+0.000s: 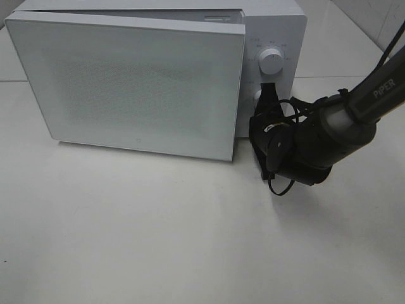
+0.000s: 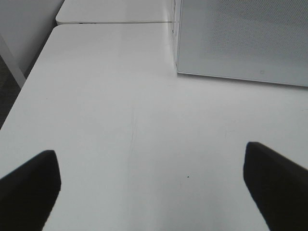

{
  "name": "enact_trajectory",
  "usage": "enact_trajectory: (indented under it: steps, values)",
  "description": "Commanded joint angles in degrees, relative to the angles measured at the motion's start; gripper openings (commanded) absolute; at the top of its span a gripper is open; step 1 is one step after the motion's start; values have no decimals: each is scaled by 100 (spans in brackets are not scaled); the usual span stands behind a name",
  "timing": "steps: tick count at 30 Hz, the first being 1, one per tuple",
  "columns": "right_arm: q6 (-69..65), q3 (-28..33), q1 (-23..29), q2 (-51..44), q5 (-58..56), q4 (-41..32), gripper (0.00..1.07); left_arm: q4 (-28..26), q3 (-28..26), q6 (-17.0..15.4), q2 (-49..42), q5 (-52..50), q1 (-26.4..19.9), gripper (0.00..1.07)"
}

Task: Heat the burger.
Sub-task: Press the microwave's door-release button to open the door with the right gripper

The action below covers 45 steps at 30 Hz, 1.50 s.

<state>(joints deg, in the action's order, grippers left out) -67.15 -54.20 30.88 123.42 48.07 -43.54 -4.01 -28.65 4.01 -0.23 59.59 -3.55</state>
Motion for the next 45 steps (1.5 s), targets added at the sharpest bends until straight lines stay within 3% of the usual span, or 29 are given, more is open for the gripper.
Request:
enact_trajectory:
  steps: [1, 27, 45]
  values:
    - [143, -647, -155, 11, 1616, 470, 0, 6, 11, 0, -120, -6, 0, 98]
    - [859, -745, -155, -6, 355, 132, 0, 6, 11, 0, -120, -6, 0, 98]
    - [149, 275, 69, -372, 361, 384, 0, 6, 11, 0, -120, -6, 0, 98]
